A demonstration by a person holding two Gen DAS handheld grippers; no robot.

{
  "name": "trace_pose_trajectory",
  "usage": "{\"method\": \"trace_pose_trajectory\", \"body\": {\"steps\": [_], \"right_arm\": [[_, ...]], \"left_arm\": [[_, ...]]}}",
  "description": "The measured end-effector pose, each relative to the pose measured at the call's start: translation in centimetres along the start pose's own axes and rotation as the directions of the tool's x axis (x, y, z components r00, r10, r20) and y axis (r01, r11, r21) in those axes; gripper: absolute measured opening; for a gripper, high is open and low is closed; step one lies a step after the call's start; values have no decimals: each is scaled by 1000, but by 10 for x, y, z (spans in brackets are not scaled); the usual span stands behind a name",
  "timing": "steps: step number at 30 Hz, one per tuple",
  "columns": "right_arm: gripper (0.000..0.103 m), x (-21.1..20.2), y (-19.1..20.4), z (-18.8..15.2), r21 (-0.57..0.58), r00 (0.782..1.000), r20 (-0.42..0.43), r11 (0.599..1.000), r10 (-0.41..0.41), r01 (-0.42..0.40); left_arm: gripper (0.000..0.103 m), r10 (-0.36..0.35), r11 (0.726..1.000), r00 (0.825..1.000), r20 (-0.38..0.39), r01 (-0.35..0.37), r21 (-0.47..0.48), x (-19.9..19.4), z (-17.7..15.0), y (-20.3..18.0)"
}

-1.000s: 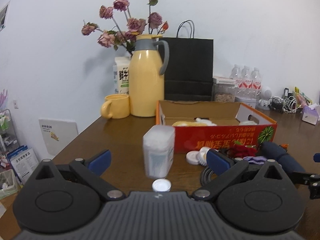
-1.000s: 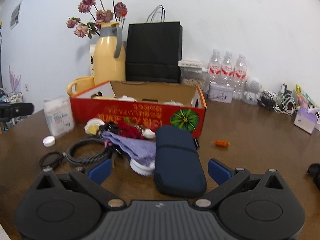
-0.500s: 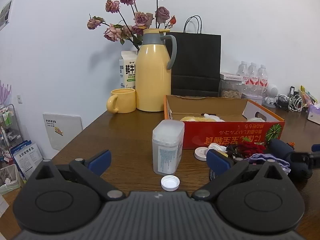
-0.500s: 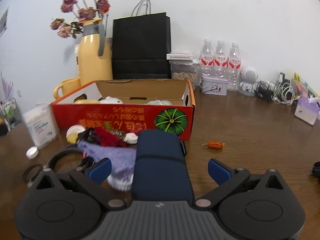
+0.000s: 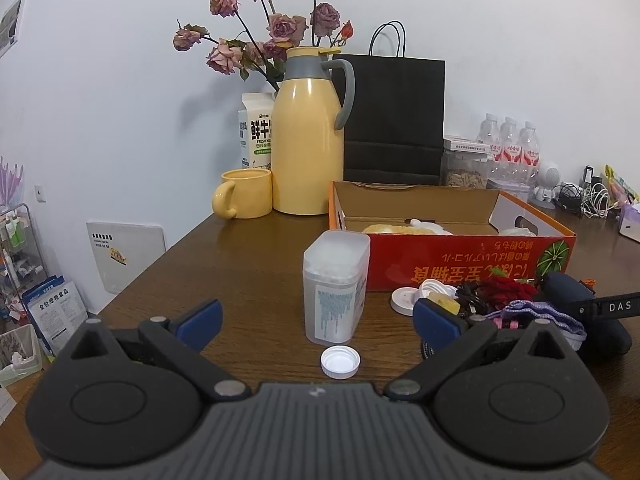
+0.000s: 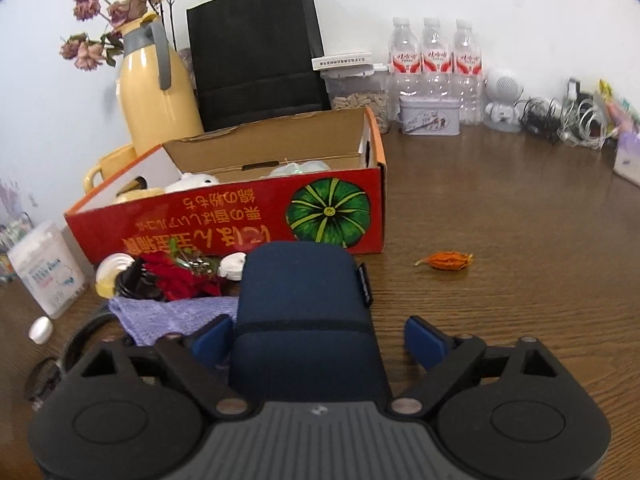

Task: Organize objects
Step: 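Grasp the navy pouch with the right gripper while the left approaches the cotton tub, then grasp the white cotton-pad tub with the left gripper while the right holds the pouch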

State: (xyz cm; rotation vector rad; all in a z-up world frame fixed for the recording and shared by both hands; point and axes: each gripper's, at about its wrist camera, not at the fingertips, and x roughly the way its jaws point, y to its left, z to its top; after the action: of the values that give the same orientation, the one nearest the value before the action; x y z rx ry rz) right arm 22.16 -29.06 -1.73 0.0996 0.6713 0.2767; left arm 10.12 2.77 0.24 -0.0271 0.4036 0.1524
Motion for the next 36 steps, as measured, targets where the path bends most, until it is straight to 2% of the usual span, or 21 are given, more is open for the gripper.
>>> {"method": "trace_pose_trajectory", "body": {"steps": [2,7,12,15,20,22,32,36], "right_arm": [[69,0,-1,0,2,1000,4,1000,15,-15],[63,-5,2,-2,-5,999,30,1000,20,-20],[62,-10,6,-5,-28,998,65,1000,3,-1],[62,-19,10,-6,-45,992,123,999,-12,18],[62,-41,25,-15,-117,965,260,990,-41,74],[62,-46,30,-17,-138,957,288,987,-38,80],[62,-51,37,-19,-162,951,309,983,-30,84],[62,-52,37,-20,-161,949,313,983,-38,92]], "left_arm": [[103,-1,1000,1000,-2,1,1,0,-1,-1],[103,5,1000,1000,-6,-5,-1,1,-2,0],[103,13,1000,1000,-9,-13,-6,3,-3,1],[103,17,1000,1000,-11,-17,-7,5,-2,2],[103,25,1000,1000,-17,-26,-4,11,-2,3],[103,26,1000,999,-20,-26,3,16,-1,3],[103,17,999,999,-49,-16,37,57,10,-3],[103,40,998,997,-63,-37,47,81,17,-9]]}}
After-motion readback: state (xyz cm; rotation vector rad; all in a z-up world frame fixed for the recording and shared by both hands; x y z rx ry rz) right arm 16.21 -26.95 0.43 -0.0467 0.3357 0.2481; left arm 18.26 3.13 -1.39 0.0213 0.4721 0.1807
